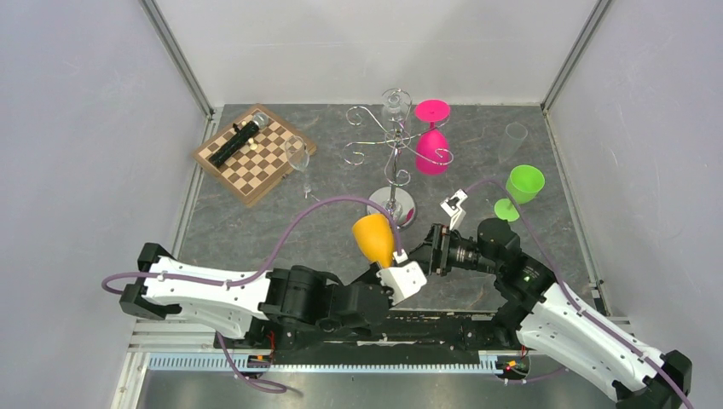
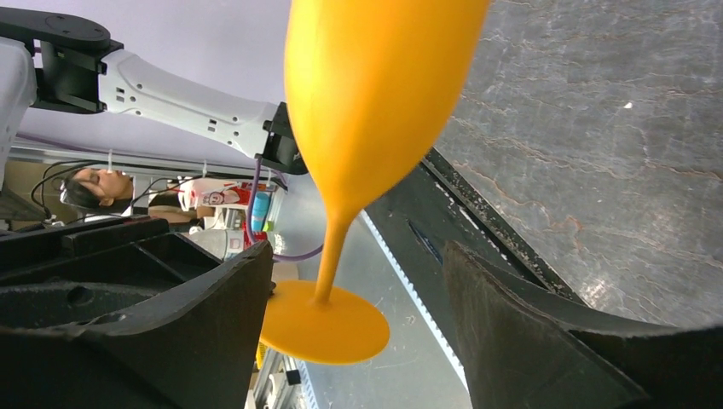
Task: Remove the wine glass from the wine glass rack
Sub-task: Place the wine glass at the center of the board.
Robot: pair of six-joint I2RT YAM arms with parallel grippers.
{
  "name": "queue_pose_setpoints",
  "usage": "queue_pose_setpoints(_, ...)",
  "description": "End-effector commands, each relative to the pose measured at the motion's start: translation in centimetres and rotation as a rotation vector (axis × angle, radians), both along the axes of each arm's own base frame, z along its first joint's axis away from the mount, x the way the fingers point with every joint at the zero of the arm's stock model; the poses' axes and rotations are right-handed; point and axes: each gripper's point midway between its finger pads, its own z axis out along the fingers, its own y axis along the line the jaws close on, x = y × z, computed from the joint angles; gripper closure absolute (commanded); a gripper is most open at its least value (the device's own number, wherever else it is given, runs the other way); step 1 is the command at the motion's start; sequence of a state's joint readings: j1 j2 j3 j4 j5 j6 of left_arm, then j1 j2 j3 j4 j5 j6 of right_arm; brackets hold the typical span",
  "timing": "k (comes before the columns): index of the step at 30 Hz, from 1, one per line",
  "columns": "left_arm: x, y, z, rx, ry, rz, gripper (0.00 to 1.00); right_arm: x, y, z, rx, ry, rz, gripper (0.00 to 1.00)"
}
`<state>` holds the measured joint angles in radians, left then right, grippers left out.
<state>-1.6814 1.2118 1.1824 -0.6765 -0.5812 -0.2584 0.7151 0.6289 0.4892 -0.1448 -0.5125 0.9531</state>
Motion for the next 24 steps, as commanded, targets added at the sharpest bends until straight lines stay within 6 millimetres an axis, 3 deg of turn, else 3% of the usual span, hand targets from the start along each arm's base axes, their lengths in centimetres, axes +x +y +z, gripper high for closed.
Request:
queue_pose_setpoints(1,0.0,-1.3,2.1,-0.024,-0.093,-0.01,0.98,0.2,0.9,1.1,0.052,-0.032,-0.005,0.27)
queue_pose_setpoints(12,-1.2,-2.6,1.9,0.033,-0.186,-0.032,0.98,-0.9,1.6,-0.4,0.038,-0.004,0.03,0.41)
queue_pose_setpoints(16,-1.6,-2.9,2.0,0.034,-0.199,-0.035,0.98,-1.3,1.6,-1.3,0.031,0.018,0.035,0.49)
queue_pose_setpoints(24,-2.0,-3.0,2.7,0.015,-0.201,-0.037,0.98,-1.4,1.7,-1.2,0.058,0.01,0.036,0.71)
